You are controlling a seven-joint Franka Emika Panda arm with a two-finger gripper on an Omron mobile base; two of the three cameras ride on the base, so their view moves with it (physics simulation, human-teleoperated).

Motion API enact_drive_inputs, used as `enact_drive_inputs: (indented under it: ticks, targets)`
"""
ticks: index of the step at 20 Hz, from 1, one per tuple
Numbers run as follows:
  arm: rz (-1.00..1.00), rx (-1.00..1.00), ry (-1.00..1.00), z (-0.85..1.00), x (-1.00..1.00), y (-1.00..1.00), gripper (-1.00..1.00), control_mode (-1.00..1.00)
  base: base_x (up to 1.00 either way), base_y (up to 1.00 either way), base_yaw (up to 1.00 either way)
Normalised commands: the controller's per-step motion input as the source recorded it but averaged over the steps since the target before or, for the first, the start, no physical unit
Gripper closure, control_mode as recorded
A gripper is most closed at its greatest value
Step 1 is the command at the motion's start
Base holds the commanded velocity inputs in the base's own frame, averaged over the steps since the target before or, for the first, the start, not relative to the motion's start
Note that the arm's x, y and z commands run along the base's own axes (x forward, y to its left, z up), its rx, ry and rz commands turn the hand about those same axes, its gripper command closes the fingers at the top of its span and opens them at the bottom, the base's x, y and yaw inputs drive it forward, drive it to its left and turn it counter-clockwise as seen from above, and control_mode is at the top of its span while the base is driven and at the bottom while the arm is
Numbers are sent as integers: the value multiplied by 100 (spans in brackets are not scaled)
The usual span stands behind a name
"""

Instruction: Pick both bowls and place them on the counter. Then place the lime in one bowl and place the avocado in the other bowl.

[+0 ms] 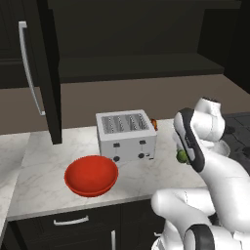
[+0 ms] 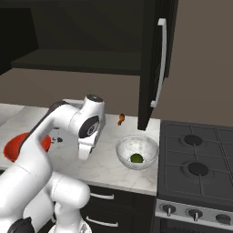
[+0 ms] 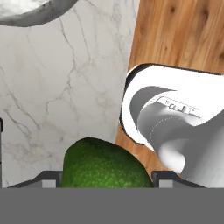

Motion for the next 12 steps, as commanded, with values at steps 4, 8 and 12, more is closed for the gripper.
enact_drive_inputs:
  ticks: [4,8,12]
  targets:
    - [3,0,-3,32,-45,7,100,-100,0,0,0]
    - [4,0,-3,33,-40,16,100,-100,0,0,0]
    - [4,0,-4,29,-35,25,100,-100,0,0,0]
